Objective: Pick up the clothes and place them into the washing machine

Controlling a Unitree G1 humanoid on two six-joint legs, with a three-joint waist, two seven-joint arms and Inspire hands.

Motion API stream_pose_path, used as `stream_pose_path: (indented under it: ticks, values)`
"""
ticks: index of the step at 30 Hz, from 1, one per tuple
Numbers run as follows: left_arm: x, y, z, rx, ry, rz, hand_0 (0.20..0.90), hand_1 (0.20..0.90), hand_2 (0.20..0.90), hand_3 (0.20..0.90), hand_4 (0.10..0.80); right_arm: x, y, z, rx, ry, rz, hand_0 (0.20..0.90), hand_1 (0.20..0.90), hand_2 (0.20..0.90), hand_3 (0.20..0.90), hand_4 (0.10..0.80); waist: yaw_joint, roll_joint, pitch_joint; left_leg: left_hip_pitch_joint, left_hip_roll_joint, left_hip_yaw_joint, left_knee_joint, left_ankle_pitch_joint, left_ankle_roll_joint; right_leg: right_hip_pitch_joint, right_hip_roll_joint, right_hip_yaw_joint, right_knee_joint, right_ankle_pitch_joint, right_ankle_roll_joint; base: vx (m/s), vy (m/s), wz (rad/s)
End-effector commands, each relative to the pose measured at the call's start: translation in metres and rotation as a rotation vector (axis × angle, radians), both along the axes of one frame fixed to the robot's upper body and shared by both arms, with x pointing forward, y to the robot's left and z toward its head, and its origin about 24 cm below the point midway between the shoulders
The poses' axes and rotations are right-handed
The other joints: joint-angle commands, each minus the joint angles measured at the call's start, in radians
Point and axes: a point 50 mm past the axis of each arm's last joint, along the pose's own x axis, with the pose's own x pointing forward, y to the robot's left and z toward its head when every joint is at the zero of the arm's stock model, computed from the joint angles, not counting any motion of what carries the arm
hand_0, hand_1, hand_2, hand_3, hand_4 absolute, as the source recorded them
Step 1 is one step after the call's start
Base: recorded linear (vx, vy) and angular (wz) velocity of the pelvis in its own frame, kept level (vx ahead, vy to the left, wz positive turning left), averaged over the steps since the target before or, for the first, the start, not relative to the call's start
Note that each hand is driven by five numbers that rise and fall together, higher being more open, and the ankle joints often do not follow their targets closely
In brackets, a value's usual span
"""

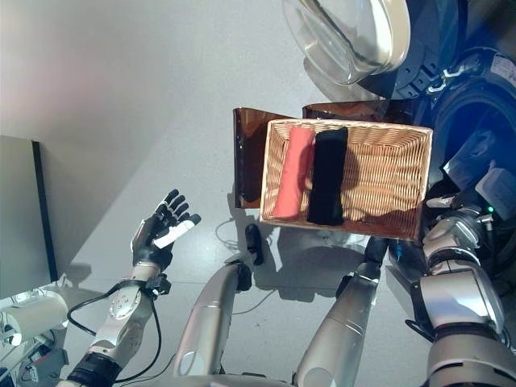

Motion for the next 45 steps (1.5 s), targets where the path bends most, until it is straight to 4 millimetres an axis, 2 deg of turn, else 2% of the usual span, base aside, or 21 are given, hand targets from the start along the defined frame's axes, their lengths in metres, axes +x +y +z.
stream_pose_path:
  ticks: [1,7,8,9,10,11,12,13,14,15,19,20,21,22,23,24,27,31,35,39,45]
  values:
    - [-0.012,0.028,0.019,0.032,-0.115,0.085,0.9,0.9,0.9,0.9,0.8,-0.012,-0.026,0.03,-0.086,-0.047,-0.054,0.2,0.2,0.2,0.2,0.3,0.011,0.004,-0.073,-0.006,0.06,-0.036,-0.045,0.034,-0.1,-0.028,0.002,0.039,0.016,0.059,-0.035,0.0,0.0,0.0]
    - [-0.014,0.03,0.022,0.029,-0.127,0.085,0.9,0.9,0.9,0.9,0.8,-0.014,-0.028,0.03,-0.078,-0.036,-0.065,0.2,0.2,0.2,0.2,0.3,0.015,0.001,-0.079,-0.008,0.061,-0.034,-0.028,0.024,-0.098,-0.035,0.004,0.042,0.038,0.049,-0.037,0.0,0.0,0.0]
    - [-0.013,0.03,0.026,0.033,-0.14,0.079,0.9,0.9,0.9,0.9,0.8,-0.015,-0.03,0.03,-0.077,-0.036,-0.076,0.2,0.2,0.2,0.2,0.3,0.018,-0.003,-0.073,-0.021,0.065,-0.043,0.032,0.001,-0.091,-0.047,0.013,0.052,0.098,0.019,-0.047,0.072,-0.041,0.04]
    - [-0.013,0.03,0.026,0.035,-0.143,0.079,0.9,0.9,0.9,0.9,0.8,-0.016,-0.03,0.029,-0.077,-0.032,-0.08,0.2,0.2,0.2,0.2,0.3,0.022,-0.006,-0.074,-0.02,0.07,-0.052,0.075,-0.046,-0.097,-0.046,0.017,0.06,0.15,-0.032,-0.045,-0.031,-0.029,0.06]
    - [-0.013,0.03,0.027,0.035,-0.145,0.079,0.9,0.9,0.9,0.9,0.8,-0.016,-0.03,0.03,-0.077,-0.034,-0.08,0.2,0.2,0.2,0.2,0.3,0.02,-0.006,-0.069,-0.032,0.068,-0.047,0.07,-0.014,-0.088,-0.056,0.016,0.059,0.137,0.001,-0.051,0.102,-0.044,0.06]
    - [-0.013,0.03,0.026,0.035,-0.14,0.081,0.9,0.9,0.9,0.9,0.8,-0.018,-0.03,0.025,-0.069,-0.022,-0.083,0.2,0.2,0.2,0.2,0.3,0.023,-0.008,-0.071,-0.034,0.073,-0.06,0.114,-0.062,-0.094,-0.059,0.017,0.063,0.192,-0.052,-0.049,-0.094,-0.03,0.09]
    - [-0.013,0.031,0.027,0.038,-0.141,0.082,0.9,0.9,0.9,0.9,0.8,-0.019,-0.03,0.023,-0.066,-0.016,-0.083,0.2,0.2,0.2,0.2,0.3,0.02,-0.011,-0.066,-0.05,0.073,-0.057,0.121,-0.035,-0.086,-0.072,0.015,0.061,0.194,-0.027,-0.058,0.113,-0.069,0.08]
    - [-0.013,0.031,0.027,0.039,-0.139,0.08,0.9,0.9,0.9,0.9,0.8,-0.02,-0.03,0.021,-0.065,-0.009,-0.085,0.2,0.2,0.2,0.2,0.3,0.021,-0.013,-0.07,-0.041,0.077,-0.063,0.139,-0.074,-0.095,-0.064,0.017,0.064,0.221,-0.072,-0.052,0.014,-0.049,0.12]
    - [-0.013,0.031,0.027,0.042,-0.138,0.08,0.9,0.9,0.9,0.9,0.8,-0.021,-0.031,0.019,-0.061,-0.002,-0.09,0.2,0.2,0.2,0.2,0.3,0.021,-0.016,-0.07,-0.041,0.08,-0.063,0.15,-0.079,-0.095,-0.064,0.017,0.064,0.233,-0.079,-0.054,0.017,-0.037,0.12]
    - [-0.013,0.031,0.027,0.045,-0.14,0.08,0.9,0.9,0.9,0.9,0.8,-0.021,-0.03,0.018,-0.058,-0.001,-0.091,0.2,0.2,0.2,0.2,0.3,0.02,-0.019,-0.066,-0.052,0.079,-0.06,0.145,-0.047,-0.086,-0.072,0.017,0.064,0.225,-0.05,-0.062,-0.079,-0.021,0.1]
    - [-0.015,0.033,0.027,0.049,-0.133,0.09,0.9,0.9,0.9,0.9,0.8,-0.02,-0.029,0.018,-0.039,-0.031,-0.095,0.2,0.2,0.2,0.2,0.3,0.023,-0.022,-0.063,-0.046,0.082,-0.057,0.131,-0.044,-0.088,-0.075,0.021,0.062,0.222,-0.051,-0.064,0.012,-0.012,0.01]
    - [-0.016,0.034,0.026,0.052,-0.128,0.093,0.9,0.9,0.9,0.9,0.8,-0.02,-0.028,0.019,-0.033,-0.047,-0.1,0.2,0.2,0.2,0.2,0.3,0.025,-0.022,-0.066,-0.035,0.084,-0.061,0.135,-0.076,-0.097,-0.068,0.021,0.063,0.234,-0.084,-0.056,0.127,-0.034,-0.02]
    - [-0.015,0.034,0.026,0.054,-0.127,0.095,0.9,0.9,0.9,0.9,0.8,-0.02,-0.028,0.018,-0.033,-0.051,-0.103,0.2,0.2,0.2,0.2,0.3,0.027,-0.021,-0.066,-0.032,0.084,-0.06,0.126,-0.073,-0.098,-0.066,0.022,0.062,0.225,-0.081,-0.055,0.122,-0.025,-0.03]
    - [-0.016,0.034,0.026,0.056,-0.125,0.099,0.9,0.9,0.9,0.9,0.8,-0.018,-0.026,0.019,-0.038,-0.065,-0.101,0.42,0.42,0.42,0.42,0.457,0.028,-0.02,-0.064,-0.031,0.084,-0.058,0.119,-0.069,-0.097,-0.066,0.024,0.061,0.219,-0.078,-0.055,-0.085,0.016,-0.02]
    - [-0.016,0.034,0.026,0.057,-0.124,0.104,0.9,0.9,0.9,0.9,0.8,-0.015,-0.024,0.02,-0.044,-0.082,-0.099,0.765,0.765,0.765,0.765,0.704,0.025,-0.018,-0.057,-0.037,0.081,-0.051,0.097,-0.029,-0.087,-0.071,0.024,0.058,0.194,-0.038,-0.06,-0.087,0.021,-0.01]
    - [-0.016,0.035,0.025,0.057,-0.122,0.108,0.9,0.9,0.9,0.9,0.8,-0.014,-0.021,0.02,-0.054,-0.089,-0.094,0.9,0.9,0.9,0.9,0.8,0.024,-0.017,-0.055,-0.036,0.08,-0.052,0.092,-0.028,-0.087,-0.071,0.026,0.059,0.192,-0.038,-0.06,-0.087,0.027,0.01]
    - [-0.014,0.034,0.027,0.063,-0.131,0.118,0.9,0.9,0.9,0.9,0.8,-0.002,-0.008,0.022,-0.163,-0.077,-0.027,0.9,0.9,0.9,0.9,0.8,0.019,-0.013,-0.052,-0.035,0.079,-0.046,0.071,-0.019,-0.085,-0.073,0.027,0.058,0.172,-0.029,-0.058,0.01,0.014,-0.06]
    - [-0.011,0.031,0.031,0.069,-0.155,0.113,0.9,0.9,0.9,0.9,0.8,0.001,0.0,0.021,-0.25,-0.065,-0.013,0.9,0.9,0.9,0.9,0.8,0.019,-0.004,-0.052,-0.041,0.073,-0.049,0.063,-0.016,-0.082,-0.073,0.026,0.056,0.16,-0.021,-0.055,0.013,0.025,-0.07]
    - [-0.009,0.027,0.028,0.066,-0.149,0.11,0.9,0.9,0.9,0.9,0.8,0.001,0.009,0.005,-0.222,-0.052,-0.013,0.9,0.9,0.9,0.9,0.8,0.02,-0.008,-0.051,-0.023,0.069,-0.049,0.028,-0.004,-0.081,-0.046,0.021,0.04,0.119,-0.003,-0.048,0.034,0.004,-0.01]
    - [-0.004,0.027,0.028,0.078,-0.154,0.119,0.9,0.9,0.9,0.9,0.8,0.0,0.02,-0.015,-0.167,-0.052,-0.018,0.9,0.9,0.9,0.9,0.8,0.013,-0.028,-0.05,0.028,0.061,-0.044,-0.064,0.026,-0.084,0.026,0.021,0.006,0.004,0.048,-0.031,0.026,-0.003,-0.02]
    - [-0.002,0.024,0.031,0.093,-0.169,0.098,0.9,0.9,0.9,0.9,0.8,-0.005,0.022,-0.024,-0.194,-0.03,-0.017,0.9,0.9,0.9,0.9,0.8,0.013,-0.041,-0.052,0.04,0.058,-0.054,-0.061,0.025,-0.088,0.06,0.013,-0.011,-0.021,0.069,-0.022,0.001,0.002,-0.01]
